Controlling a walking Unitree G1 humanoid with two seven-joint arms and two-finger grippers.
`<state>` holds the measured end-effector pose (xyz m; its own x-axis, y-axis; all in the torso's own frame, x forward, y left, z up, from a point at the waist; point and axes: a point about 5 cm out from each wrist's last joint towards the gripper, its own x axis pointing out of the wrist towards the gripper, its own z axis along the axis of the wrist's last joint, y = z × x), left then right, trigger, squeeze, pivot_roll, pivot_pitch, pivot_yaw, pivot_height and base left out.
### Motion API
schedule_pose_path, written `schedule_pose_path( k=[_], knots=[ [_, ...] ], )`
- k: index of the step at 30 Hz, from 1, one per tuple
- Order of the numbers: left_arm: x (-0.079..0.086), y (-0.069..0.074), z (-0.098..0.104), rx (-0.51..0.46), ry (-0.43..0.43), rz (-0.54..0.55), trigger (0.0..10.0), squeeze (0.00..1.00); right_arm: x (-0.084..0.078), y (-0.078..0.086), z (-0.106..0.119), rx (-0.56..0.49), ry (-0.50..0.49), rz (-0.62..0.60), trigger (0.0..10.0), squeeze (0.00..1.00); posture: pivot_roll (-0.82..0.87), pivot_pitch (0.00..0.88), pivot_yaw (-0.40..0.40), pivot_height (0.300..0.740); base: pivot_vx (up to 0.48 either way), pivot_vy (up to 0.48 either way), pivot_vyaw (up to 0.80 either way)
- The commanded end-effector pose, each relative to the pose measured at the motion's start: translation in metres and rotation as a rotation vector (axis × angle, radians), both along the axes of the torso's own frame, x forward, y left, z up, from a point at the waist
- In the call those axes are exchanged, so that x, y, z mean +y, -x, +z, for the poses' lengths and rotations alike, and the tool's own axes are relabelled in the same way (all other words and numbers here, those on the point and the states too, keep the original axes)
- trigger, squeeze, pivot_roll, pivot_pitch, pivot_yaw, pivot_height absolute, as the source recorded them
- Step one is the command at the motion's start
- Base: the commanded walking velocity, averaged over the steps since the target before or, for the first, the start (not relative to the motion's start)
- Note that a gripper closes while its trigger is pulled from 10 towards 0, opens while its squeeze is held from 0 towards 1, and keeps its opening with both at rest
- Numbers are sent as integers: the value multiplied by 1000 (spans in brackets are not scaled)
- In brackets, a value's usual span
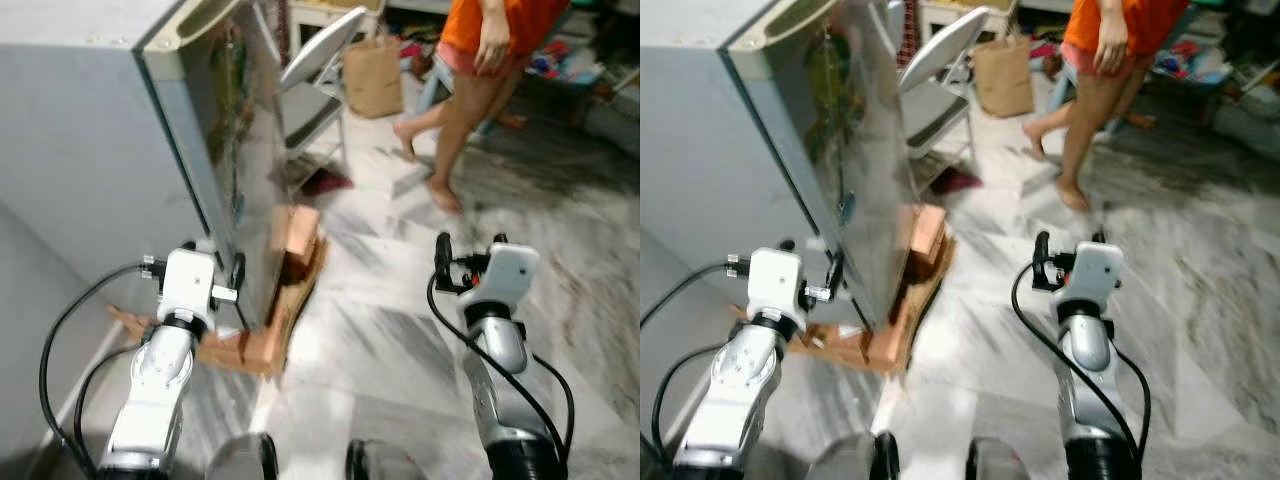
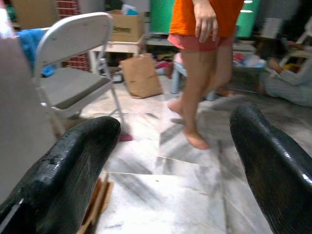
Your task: Restocking fridge
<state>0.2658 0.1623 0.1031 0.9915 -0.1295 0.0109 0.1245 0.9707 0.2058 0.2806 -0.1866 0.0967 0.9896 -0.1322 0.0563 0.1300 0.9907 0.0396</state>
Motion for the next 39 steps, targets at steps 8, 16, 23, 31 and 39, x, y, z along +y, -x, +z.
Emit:
schedule_pose_path(
  k=[8,16,23,31,39],
  knots=[
    [0,-11,-4,9,-23,15,10000,0,-2,1,1,3,2,-8,10000,0,49,115,-41,740,0,0,-752],
    [17,-28,-8,37,-48,172,10000,0,-1,3,4,-8,24,5,10000,0,31,120,-40,740,0,0,-267],
    [35,-38,-8,47,-45,306,10000,0,-2,8,3,5,24,37,10000,0,12,141,-48,740,0,0,0],
    [38,-50,-2,10,-59,376,10000,0,-2,12,6,5,23,61,10000,0,0,150,-53,740,0,0,0],
    [60,-64,3,17,-47,529,10000,0,3,23,9,1,48,118,10000,0,-30,165,-52,740,0,0,0]
  ],
)
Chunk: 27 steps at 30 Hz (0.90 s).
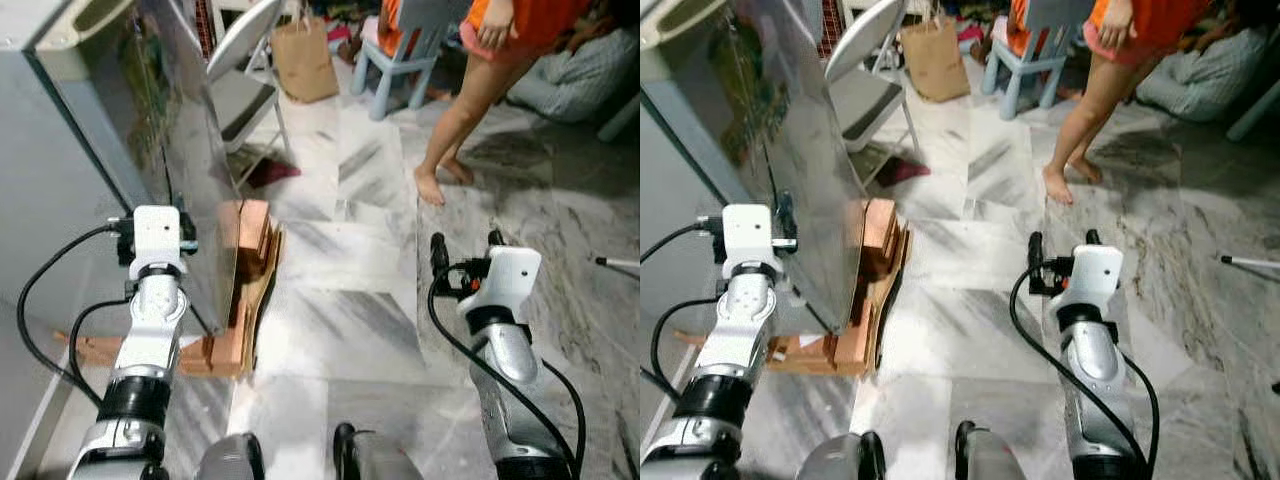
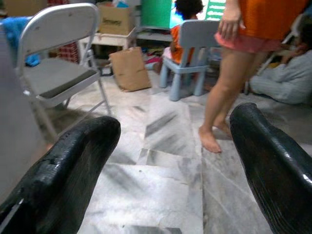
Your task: Restocking fridge
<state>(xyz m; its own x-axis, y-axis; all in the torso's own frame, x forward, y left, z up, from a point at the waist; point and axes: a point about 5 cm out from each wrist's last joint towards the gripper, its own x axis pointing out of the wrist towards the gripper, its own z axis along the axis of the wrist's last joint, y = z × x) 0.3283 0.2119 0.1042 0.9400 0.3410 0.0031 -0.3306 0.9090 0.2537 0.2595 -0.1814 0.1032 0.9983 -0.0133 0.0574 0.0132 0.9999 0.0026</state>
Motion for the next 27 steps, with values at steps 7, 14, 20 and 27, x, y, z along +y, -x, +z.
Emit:
schedule_pose_path(
  k=[7,14,20,27],
  knots=[
    [-5,-11,8,-26,33,-25,10000,0,-6,5,3,11,12,3,10000,0,-31,173,-47,740,0,0,0],
    [-49,-19,20,-86,-44,-300,10000,0,-14,15,-13,110,74,16,10000,0,-21,176,-46,740,0,0,0],
    [-109,-13,26,-127,-141,-634,10000,0,-27,22,-26,201,91,-27,10000,0,-13,180,-46,740,0,0,0],
    [-206,12,57,-257,-109,-1019,10000,0,-29,36,-37,267,111,25,10000,0,-14,170,-39,740,0,0,0]
  ],
)
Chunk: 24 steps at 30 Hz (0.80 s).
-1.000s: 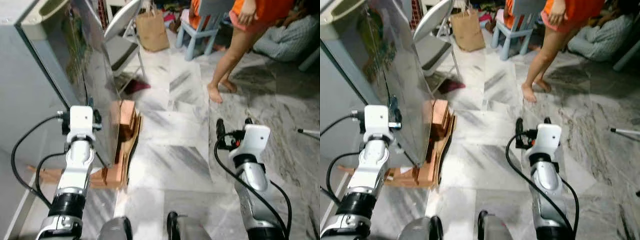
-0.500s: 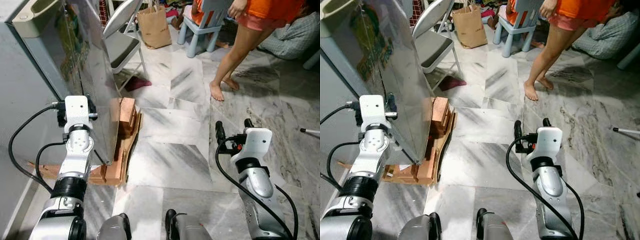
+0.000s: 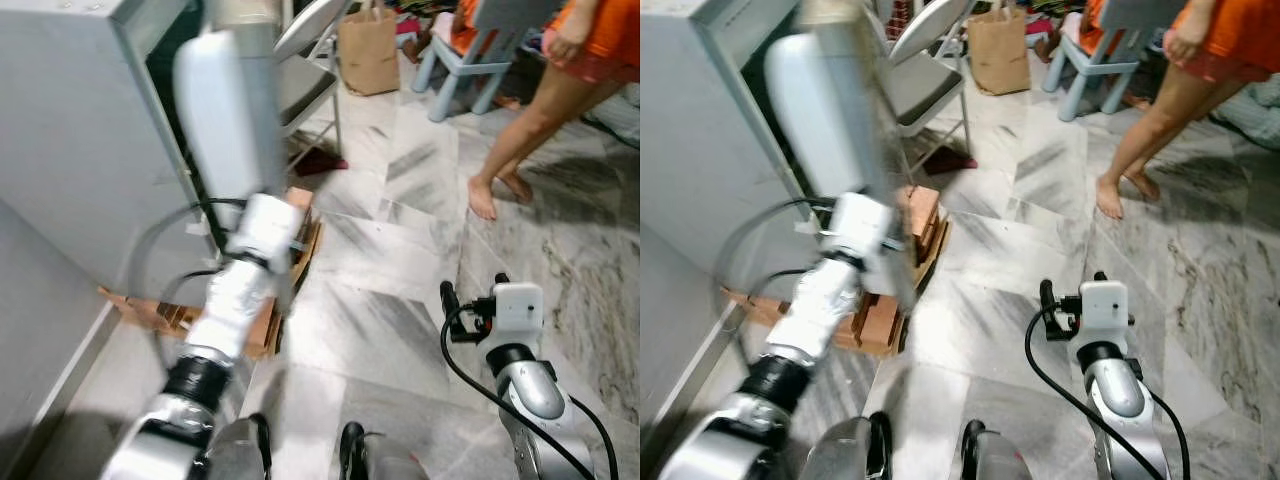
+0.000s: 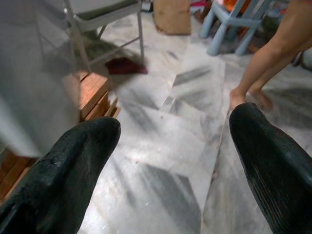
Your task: Restocking fridge
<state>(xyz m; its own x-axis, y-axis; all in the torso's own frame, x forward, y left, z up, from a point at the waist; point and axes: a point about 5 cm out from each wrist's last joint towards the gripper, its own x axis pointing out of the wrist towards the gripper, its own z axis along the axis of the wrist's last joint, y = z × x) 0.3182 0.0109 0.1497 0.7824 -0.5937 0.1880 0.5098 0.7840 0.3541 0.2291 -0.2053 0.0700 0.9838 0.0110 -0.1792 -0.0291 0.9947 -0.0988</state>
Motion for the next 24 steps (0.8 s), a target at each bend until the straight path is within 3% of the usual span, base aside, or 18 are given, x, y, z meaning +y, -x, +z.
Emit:
schedule_pose_path(
  k=[1,3,7,12,17,20,24],
  knots=[
    [-7,1,13,-40,20,-42,10000,0,-4,6,-4,29,8,-7,10000,0,-19,168,-35,740,0,0,0],
    [-2,-2,12,-38,22,-19,10000,0,-4,6,-3,28,9,-9,10000,0,-22,166,-31,740,0,0,0],
    [34,-13,8,-16,43,100,10000,0,-3,6,-3,23,2,-16,10000,0,-13,163,-26,740,0,0,0],
    [65,-12,-1,-3,16,185,10000,0,1,3,1,-20,-14,-12,10000,0,-2,156,-16,740,0,0,0],
    [108,3,-24,45,-18,299,10000,0,4,-6,18,-123,-41,-1,10000,0,-9,149,-7,740,0,0,0],
    [140,23,-41,90,-60,370,10000,0,2,-13,23,-150,-43,-18,10000,0,-1,147,-14,740,300,-301,0],
    [153,32,-47,111,-83,415,10000,0,5,-18,26,-168,-59,-24,10000,0,17,142,-22,740,340,-335,0]
  ],
)
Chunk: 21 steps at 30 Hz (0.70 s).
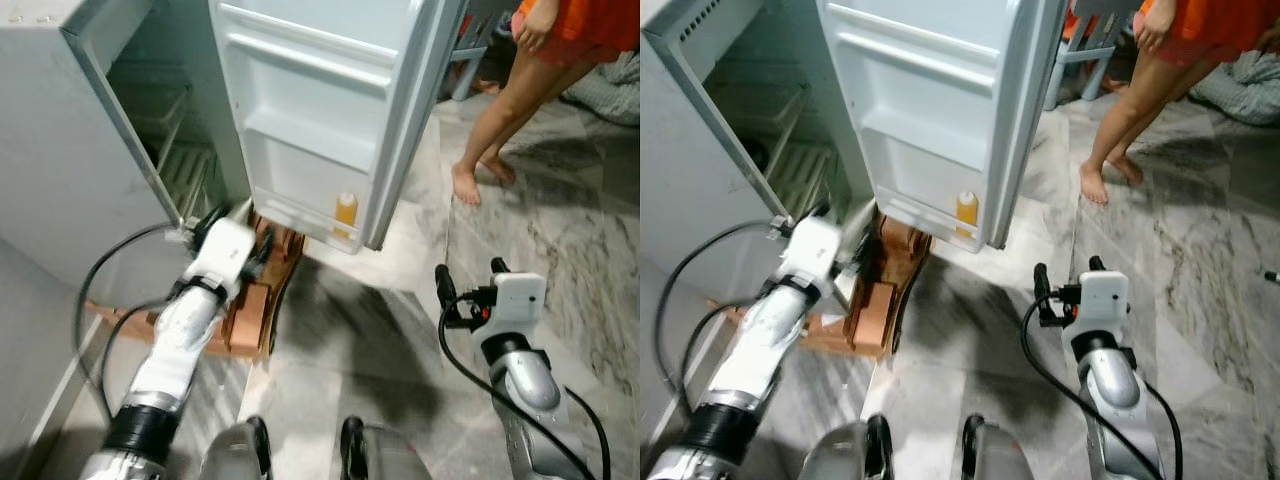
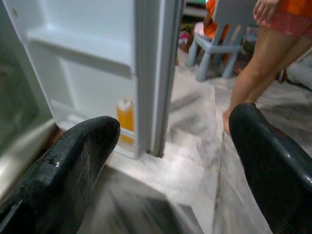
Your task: Restocking fridge
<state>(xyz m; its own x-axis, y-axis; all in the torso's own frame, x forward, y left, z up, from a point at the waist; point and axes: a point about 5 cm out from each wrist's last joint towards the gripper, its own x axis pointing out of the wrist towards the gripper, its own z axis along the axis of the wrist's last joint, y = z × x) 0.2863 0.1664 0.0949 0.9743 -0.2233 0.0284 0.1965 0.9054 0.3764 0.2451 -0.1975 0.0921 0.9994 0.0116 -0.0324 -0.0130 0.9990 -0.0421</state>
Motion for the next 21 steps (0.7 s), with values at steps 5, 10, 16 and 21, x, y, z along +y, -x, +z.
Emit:
schedule_pose_path(
  k=[5,10,16,21],
  knots=[
    [1,5,6,-15,-11,5,10000,0,4,-7,5,-34,-13,-5,10000,0,27,135,-24,740,380,-286,0],
    [-4,6,9,-14,-11,-4,10000,0,8,-9,7,-50,-12,4,10000,0,23,130,-20,740,421,-144,0],
    [-8,5,9,-5,-11,-15,10000,0,6,-10,8,-60,-7,-11,10000,0,17,132,-14,740,446,0,-667],
    [-9,5,10,-2,-8,-10,10000,0,8,-10,8,-62,-13,-12,10000,0,18,132,-15,740,462,0,-770]
  ],
)
